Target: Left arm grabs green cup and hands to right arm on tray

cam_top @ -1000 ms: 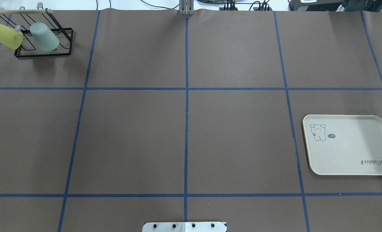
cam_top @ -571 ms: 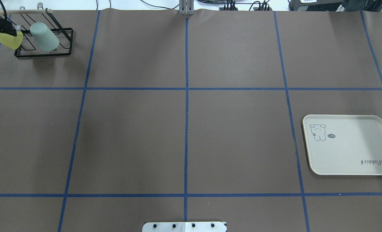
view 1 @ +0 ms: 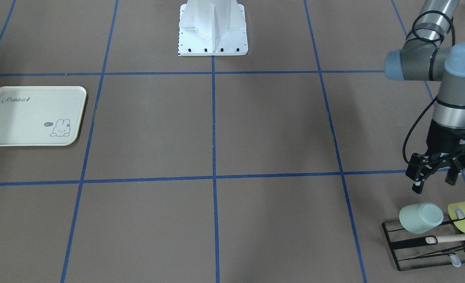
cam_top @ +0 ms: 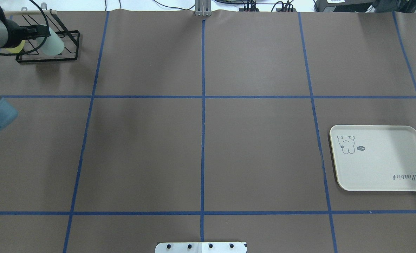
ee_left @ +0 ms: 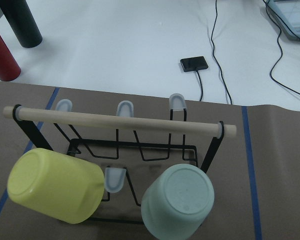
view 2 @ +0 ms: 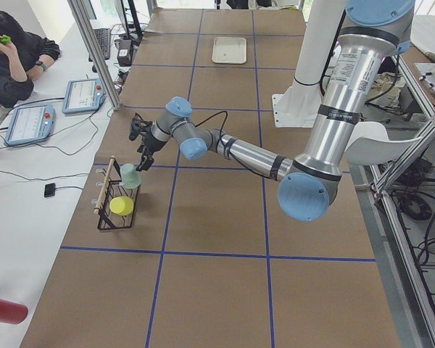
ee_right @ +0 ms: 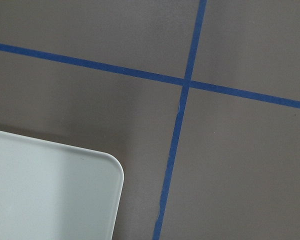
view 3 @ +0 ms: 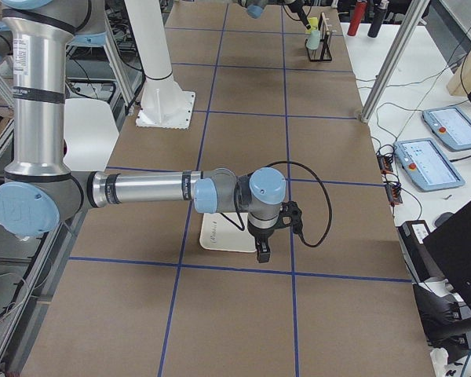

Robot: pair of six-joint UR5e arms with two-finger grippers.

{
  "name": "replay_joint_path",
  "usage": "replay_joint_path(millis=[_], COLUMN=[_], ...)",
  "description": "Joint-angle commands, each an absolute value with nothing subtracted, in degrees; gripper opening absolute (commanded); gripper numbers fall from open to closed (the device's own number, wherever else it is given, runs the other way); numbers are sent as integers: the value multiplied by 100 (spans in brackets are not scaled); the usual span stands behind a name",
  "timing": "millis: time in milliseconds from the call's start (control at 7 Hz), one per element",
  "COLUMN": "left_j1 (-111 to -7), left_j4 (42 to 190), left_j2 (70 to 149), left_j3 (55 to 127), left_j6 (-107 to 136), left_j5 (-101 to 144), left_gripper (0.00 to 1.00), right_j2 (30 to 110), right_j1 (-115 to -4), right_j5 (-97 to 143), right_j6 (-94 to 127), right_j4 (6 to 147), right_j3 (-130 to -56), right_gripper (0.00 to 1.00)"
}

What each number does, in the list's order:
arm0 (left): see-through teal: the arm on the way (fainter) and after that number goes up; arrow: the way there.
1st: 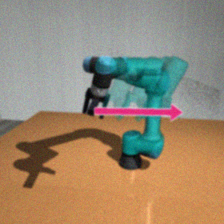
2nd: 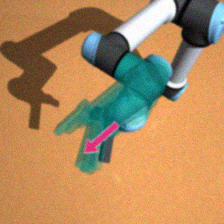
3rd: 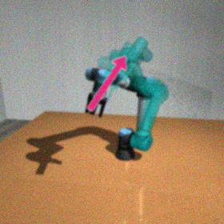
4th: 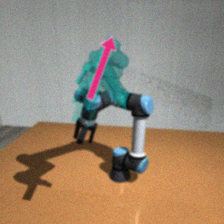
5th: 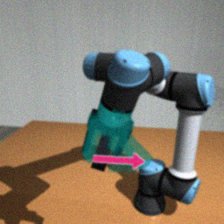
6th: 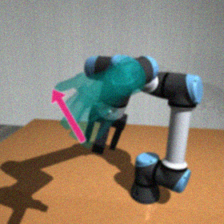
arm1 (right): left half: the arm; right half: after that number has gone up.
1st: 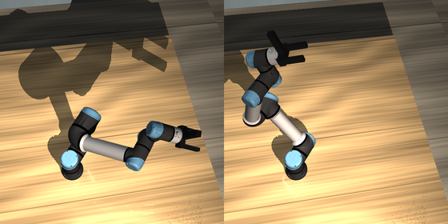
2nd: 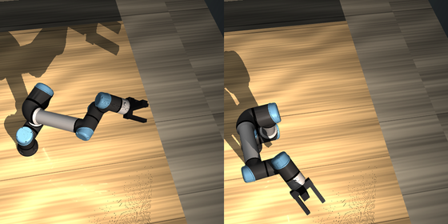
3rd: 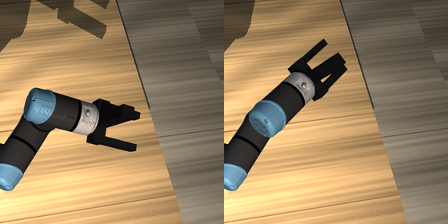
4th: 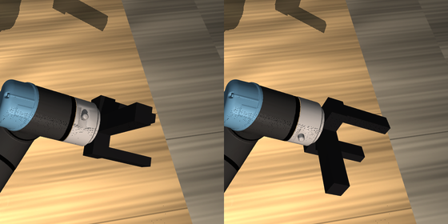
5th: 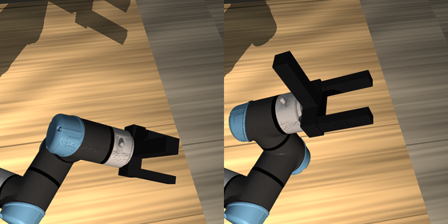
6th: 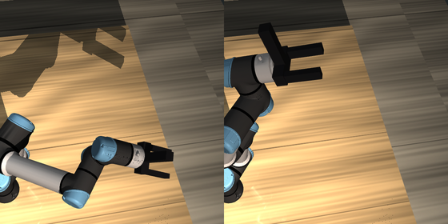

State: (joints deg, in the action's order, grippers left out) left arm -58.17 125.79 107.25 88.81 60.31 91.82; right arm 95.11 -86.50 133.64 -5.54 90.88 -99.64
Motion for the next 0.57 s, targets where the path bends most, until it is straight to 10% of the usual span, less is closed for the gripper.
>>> replay_joint_path(millis=[0,429], left_j1=[-5537,-5537], left_j4=[13600,13711], left_j2=[10811,10810], left_j3=[8125,7955], left_j6=[6162,6048], left_j5=[8613,8605], left_gripper=[100,100], right_j2=[9510,9510], right_j1=[-8631,-8622], right_j5=[13359,13351], right_j6=[-554,-562], right_j4=[9088,9088], right_j3=[-9976,-9976], right_gripper=[99,99])
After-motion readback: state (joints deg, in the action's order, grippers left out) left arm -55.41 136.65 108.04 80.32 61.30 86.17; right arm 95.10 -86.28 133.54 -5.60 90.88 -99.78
